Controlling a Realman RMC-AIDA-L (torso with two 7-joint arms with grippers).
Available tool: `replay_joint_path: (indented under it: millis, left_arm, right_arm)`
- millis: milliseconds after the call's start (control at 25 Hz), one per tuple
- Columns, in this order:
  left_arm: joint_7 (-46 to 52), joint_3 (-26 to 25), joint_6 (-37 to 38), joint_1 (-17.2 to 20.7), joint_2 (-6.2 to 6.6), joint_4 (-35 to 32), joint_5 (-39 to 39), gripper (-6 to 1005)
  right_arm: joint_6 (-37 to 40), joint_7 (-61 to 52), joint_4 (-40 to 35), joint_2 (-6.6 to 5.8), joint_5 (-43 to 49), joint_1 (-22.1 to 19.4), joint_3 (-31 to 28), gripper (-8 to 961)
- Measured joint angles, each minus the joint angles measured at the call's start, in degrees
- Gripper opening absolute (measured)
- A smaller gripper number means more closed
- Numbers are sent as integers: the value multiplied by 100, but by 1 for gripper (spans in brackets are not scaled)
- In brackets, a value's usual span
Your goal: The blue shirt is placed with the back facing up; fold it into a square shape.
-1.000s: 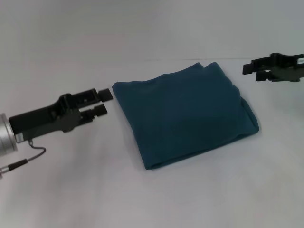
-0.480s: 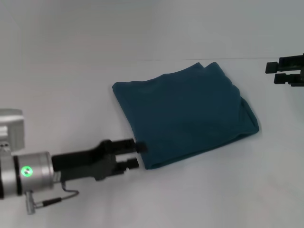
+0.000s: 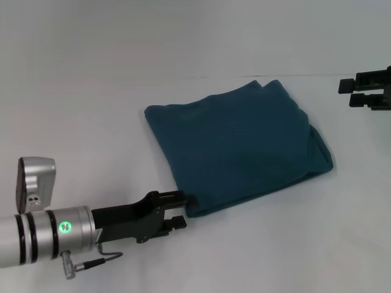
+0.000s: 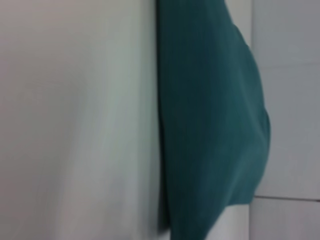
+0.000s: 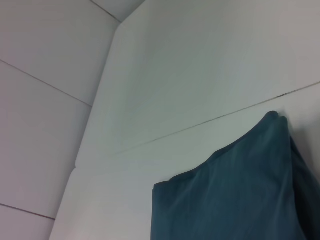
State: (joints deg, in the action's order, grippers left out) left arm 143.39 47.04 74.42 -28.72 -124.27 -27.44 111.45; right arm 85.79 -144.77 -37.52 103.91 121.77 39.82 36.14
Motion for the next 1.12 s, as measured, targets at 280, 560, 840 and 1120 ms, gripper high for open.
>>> replay_joint_path:
  millis: [280,560,840,1120]
  left_arm:
    - [8,-13,-434,-199,3,251,-2,655]
    - [-20,19,-738,-503,5,615,-1,627]
    - [-77,-30,-789,-509,-8,667,-76,598]
    - [-116,-23,-774,-485,-9,679,-148,475]
  right_arm:
    - [-11,13,12,6,-4,0,-2,572]
    - [-31,23,17,13,-4,-15,-2,571]
    - [-40,36,19,15,-14,-43,-2,571]
    - [-34,38,26,15,-23,-51,-2,570]
